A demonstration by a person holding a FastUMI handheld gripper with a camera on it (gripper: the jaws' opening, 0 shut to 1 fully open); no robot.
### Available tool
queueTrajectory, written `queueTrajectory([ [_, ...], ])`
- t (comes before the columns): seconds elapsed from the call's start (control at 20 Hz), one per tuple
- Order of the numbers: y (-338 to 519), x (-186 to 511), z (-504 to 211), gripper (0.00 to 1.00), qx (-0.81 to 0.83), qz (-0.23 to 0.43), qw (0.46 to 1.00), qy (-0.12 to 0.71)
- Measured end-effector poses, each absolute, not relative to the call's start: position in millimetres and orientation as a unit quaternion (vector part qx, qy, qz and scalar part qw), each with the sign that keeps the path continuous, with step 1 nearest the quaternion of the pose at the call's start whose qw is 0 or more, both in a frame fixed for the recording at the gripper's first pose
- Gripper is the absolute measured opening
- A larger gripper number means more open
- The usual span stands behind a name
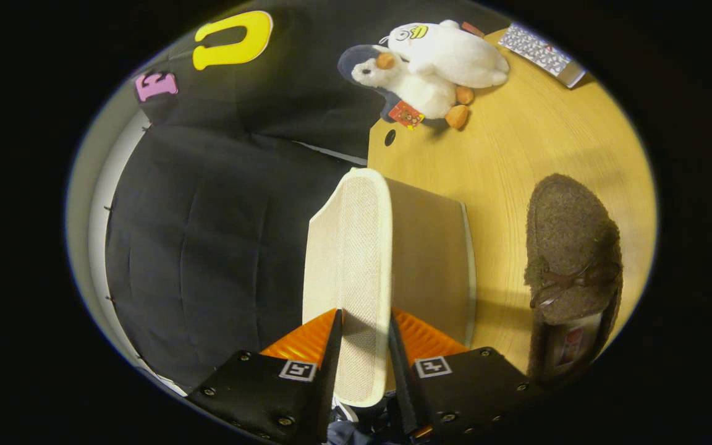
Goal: Open the storage box then place both shoes into the box .Put the left shoe in first, then the right shoe, with the right side of both shoes facing outward in a uniform manner.
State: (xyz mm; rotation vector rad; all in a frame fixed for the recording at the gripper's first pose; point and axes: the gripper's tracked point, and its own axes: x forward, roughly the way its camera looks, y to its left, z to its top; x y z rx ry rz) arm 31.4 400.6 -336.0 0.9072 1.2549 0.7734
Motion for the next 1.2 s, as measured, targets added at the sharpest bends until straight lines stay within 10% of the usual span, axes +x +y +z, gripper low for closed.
queueTrajectory([
  [0.2, 396.3, 37.0, -310.9, 0.04, 0.435, 0.335, 0.621, 0.559],
  [1.2, 599.1, 22.0, -145.8, 0.05, 0.363, 0.397, 0.676, 0.504],
])
